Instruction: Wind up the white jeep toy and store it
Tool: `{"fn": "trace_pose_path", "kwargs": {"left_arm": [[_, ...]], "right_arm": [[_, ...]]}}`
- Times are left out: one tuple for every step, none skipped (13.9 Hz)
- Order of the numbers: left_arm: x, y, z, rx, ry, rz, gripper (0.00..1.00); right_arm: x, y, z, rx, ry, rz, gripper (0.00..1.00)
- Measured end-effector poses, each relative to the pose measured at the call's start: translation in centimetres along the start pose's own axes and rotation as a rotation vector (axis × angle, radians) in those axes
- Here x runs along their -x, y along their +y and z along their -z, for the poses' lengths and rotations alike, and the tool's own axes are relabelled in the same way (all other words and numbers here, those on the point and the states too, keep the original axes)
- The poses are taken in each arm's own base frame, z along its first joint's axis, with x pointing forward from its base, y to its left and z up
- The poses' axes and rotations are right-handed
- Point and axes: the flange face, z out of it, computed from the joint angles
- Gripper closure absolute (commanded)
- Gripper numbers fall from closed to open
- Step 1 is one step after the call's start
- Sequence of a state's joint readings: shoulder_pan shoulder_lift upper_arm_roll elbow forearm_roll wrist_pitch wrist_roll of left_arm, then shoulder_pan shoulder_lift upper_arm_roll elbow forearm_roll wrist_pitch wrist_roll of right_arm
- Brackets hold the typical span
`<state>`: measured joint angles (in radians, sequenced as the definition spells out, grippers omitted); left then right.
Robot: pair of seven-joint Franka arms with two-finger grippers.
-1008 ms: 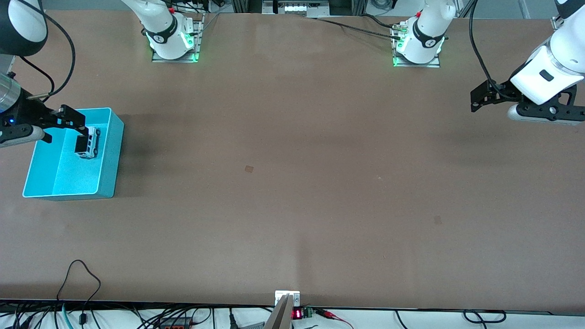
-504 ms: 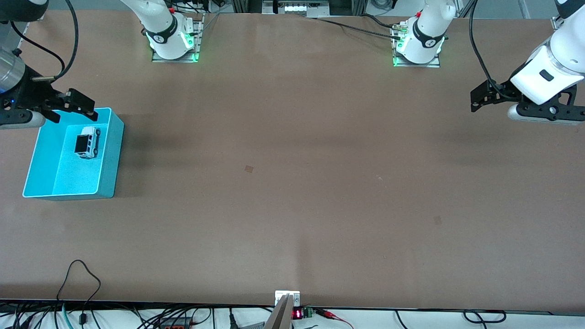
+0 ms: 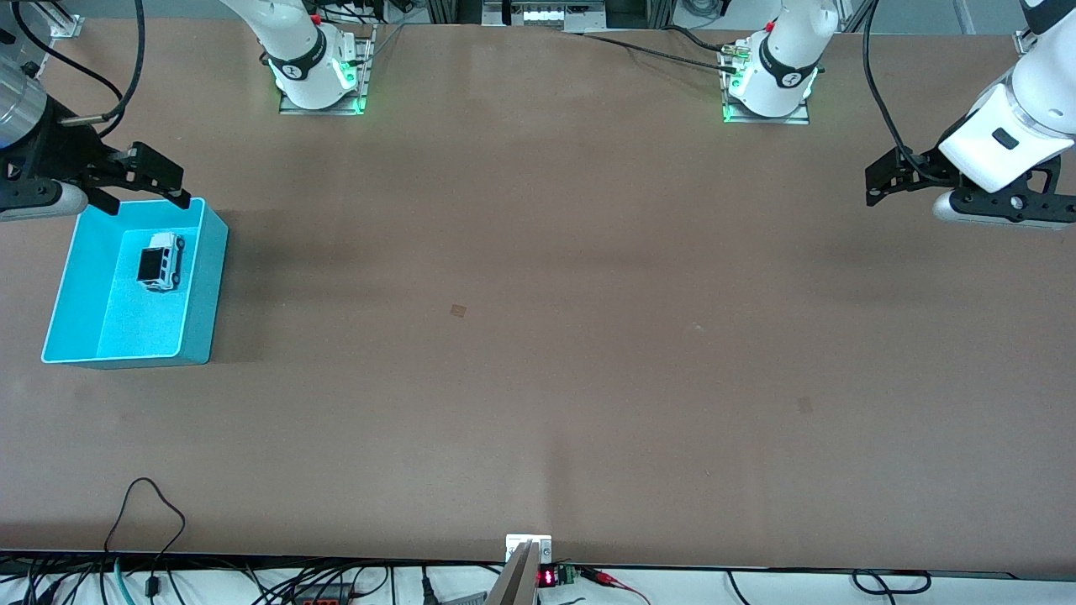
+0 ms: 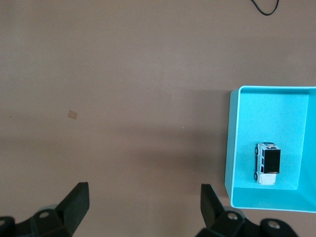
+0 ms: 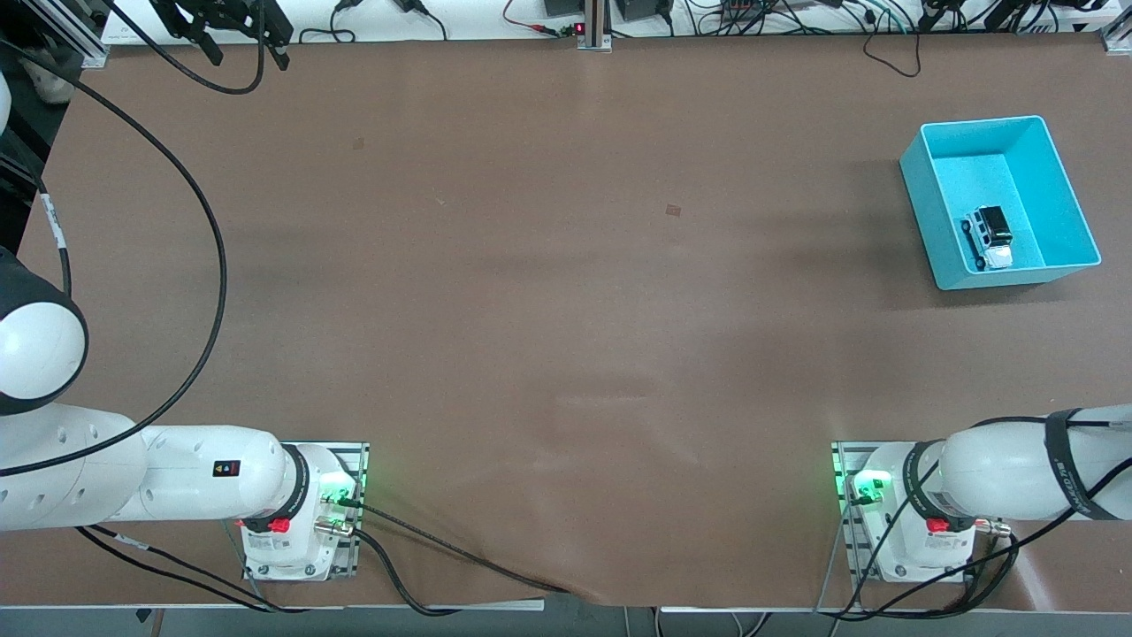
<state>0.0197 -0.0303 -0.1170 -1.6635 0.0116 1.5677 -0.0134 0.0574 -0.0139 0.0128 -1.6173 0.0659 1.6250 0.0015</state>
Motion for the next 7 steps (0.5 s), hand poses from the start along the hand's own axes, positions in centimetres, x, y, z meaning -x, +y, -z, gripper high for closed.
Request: {"fn": "trace_pose_path", "kwargs": {"left_arm": [[0.0,0.0,0.0,0.0,0.0,0.0,0.0],[0.0,0.0,0.0,0.0,0.0,0.0,0.0],[0.0,0.0,0.0,0.0,0.0,0.0,0.0],[0.0,0.0,0.0,0.0,0.0,0.0,0.0],[0.0,0.0,0.0,0.0,0.0,0.0,0.0],[0.0,0.0,0.0,0.0,0.0,0.0,0.0],[0.0,0.0,0.0,0.0,0.0,0.0,0.0]], "right_arm": [[-0.02,0.12,0.17,0.005,0.003,-0.001,0.0],[-0.04,0.31,0.39,0.013,0.008,-0.003,0.0],[-0.08,0.45,0.65,0.019,0.013,-0.004,0.0],[-0.1,0.52,0.86,0.024,0.015,-0.004,0.0],[-0.11,0.54,0.93,0.025,0.014,-0.004,0.0],[-0.15,0.55,0.84,0.025,0.011,-0.004,0.0],[-0.22,0.59,0.7,0.025,0.009,-0.005,0.0]]}}
